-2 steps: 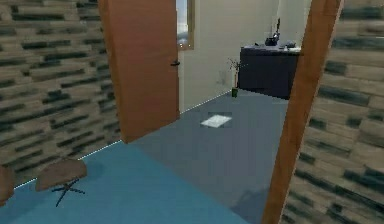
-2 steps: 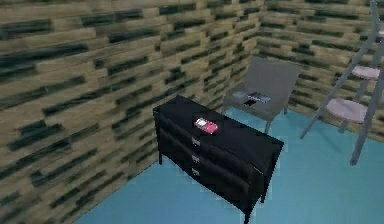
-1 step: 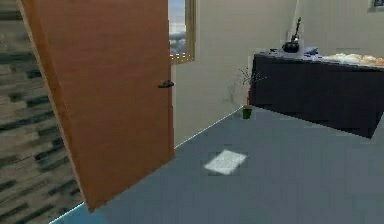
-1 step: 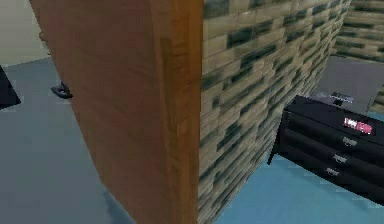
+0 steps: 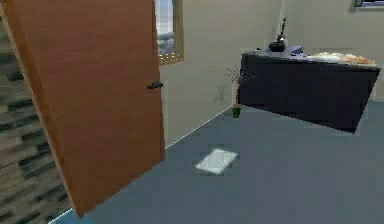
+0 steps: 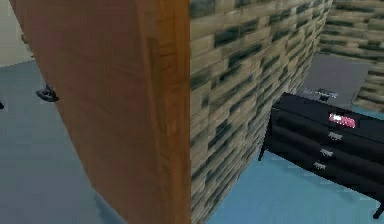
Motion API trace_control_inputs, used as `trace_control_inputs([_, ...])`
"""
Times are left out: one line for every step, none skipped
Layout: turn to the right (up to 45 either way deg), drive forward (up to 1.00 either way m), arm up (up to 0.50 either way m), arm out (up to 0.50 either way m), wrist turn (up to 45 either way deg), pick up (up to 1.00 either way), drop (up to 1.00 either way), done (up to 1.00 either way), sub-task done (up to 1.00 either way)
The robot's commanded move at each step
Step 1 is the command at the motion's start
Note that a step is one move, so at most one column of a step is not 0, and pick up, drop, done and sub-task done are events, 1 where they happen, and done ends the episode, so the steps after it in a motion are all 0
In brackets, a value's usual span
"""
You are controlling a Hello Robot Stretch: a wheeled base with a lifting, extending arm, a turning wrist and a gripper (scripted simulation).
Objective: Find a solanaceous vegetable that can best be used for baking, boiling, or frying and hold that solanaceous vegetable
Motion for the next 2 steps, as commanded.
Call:
trace_control_inputs([0.0, 0.15, 0.0, 0.0, 0.0, 0.0, 0.0, 0.0, 0.0])
trace_control_inputs([36.0, 0.0, 0.0, 0.0, 0.0, 0.0, 0.0, 0.0, 0.0])
